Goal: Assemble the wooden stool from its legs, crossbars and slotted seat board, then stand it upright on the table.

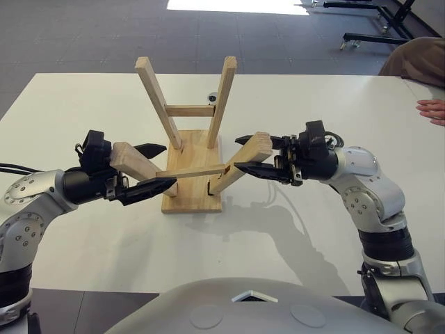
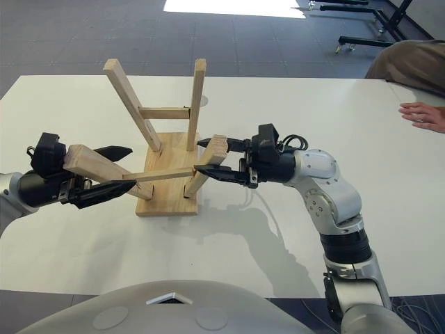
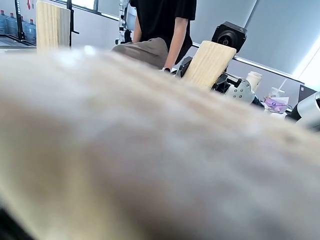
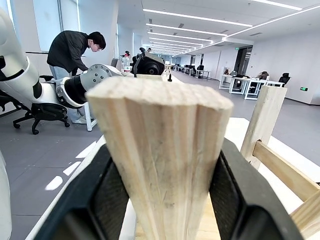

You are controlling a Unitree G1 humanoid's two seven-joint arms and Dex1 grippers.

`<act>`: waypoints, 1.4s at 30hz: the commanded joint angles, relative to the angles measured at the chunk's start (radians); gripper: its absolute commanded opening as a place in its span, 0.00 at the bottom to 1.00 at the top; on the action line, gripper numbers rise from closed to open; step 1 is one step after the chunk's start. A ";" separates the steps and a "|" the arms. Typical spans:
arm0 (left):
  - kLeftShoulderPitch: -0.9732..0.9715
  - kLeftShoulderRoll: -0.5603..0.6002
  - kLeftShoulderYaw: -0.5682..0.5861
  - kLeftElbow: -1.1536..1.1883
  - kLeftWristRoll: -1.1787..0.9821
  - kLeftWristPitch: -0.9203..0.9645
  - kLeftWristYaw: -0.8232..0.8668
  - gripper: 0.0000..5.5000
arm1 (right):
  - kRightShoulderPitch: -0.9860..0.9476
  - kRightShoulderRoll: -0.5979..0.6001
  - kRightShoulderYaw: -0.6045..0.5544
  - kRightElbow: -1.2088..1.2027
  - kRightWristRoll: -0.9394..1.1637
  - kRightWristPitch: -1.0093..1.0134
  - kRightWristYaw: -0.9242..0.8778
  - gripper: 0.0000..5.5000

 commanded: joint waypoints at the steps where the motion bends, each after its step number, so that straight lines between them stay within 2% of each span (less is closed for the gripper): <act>1: -0.014 -0.013 -0.060 -0.035 0.016 0.004 -0.007 0.84 | -0.039 0.027 0.059 -0.006 0.013 0.035 0.034 0.37; 11: 0.071 -0.089 -0.101 -0.136 0.031 -0.033 0.092 0.84 | -0.115 -0.017 0.063 0.003 0.028 0.084 0.118 0.37; 24: 0.171 -0.305 -0.352 -0.350 0.205 -0.174 0.411 0.84 | -0.299 -0.129 0.081 0.156 0.052 0.221 0.372 0.37; 31: 0.196 -0.274 -0.300 -0.333 0.187 -0.222 0.397 0.84 | -0.252 -0.137 0.089 0.123 0.023 0.220 0.336 0.37; 42: 0.177 -0.187 -0.195 -0.236 0.110 -0.235 0.307 0.84 | -0.150 -0.093 0.075 0.048 -0.015 0.162 0.185 0.37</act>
